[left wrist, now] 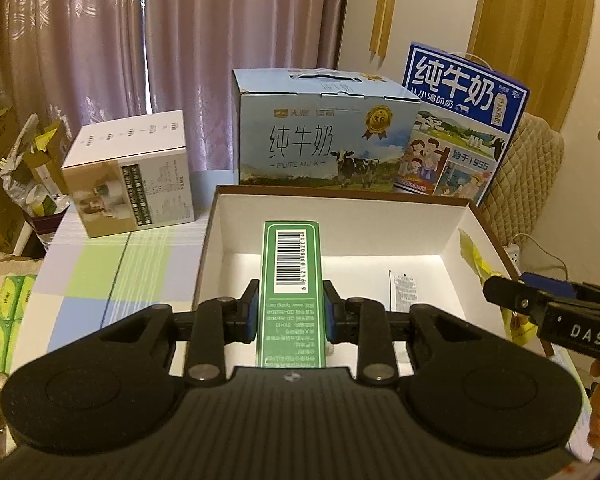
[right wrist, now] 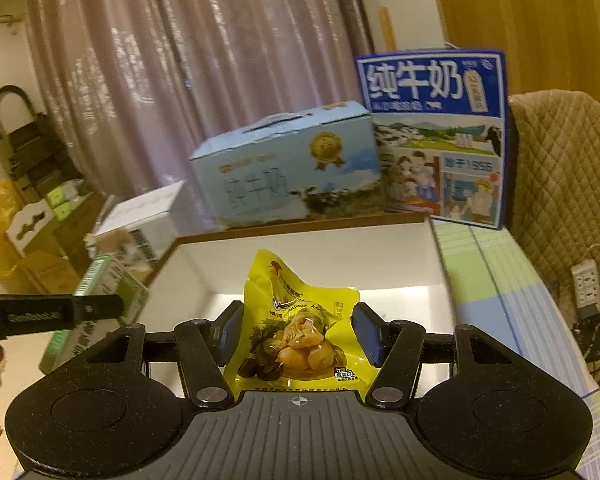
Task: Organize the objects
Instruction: 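Carry the green box with the left tool while the right tool carries the packet into the brown box, then open the left tool to release the green box while the right tool releases the packet in the box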
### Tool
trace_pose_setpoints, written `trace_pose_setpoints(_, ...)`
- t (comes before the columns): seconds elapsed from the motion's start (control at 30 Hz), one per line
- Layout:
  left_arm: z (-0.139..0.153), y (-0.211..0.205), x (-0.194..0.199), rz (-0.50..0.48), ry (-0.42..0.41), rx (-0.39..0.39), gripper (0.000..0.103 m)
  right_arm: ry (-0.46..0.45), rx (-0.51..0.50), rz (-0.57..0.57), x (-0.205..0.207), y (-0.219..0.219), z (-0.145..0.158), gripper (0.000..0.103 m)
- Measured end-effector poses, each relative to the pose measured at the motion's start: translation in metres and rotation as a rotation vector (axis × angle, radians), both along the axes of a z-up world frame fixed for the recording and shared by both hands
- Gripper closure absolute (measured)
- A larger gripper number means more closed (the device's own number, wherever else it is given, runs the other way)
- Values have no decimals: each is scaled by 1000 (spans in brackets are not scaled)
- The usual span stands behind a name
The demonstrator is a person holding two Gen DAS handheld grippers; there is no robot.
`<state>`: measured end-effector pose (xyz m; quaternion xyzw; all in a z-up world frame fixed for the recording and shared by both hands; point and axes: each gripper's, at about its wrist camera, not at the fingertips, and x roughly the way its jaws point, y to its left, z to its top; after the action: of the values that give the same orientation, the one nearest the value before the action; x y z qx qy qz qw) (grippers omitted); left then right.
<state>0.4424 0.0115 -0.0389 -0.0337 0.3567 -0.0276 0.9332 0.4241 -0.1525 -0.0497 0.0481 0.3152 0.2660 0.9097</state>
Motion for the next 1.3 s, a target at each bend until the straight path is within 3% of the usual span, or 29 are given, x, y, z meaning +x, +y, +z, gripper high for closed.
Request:
trace_pose_setpoints(0.37,-18,-1,38,13,31,40,77,12,-90,-63,37,0,-36,47)
trace_pose_setpoints(0.8,-53,8,67,47,103,56,77,-15,-176,-83,61,7,-55,47)
trace_pose_setpoints(1.3,-70,3,79,37,121,84,77,-10,-147,-106,73,3,-62,41)
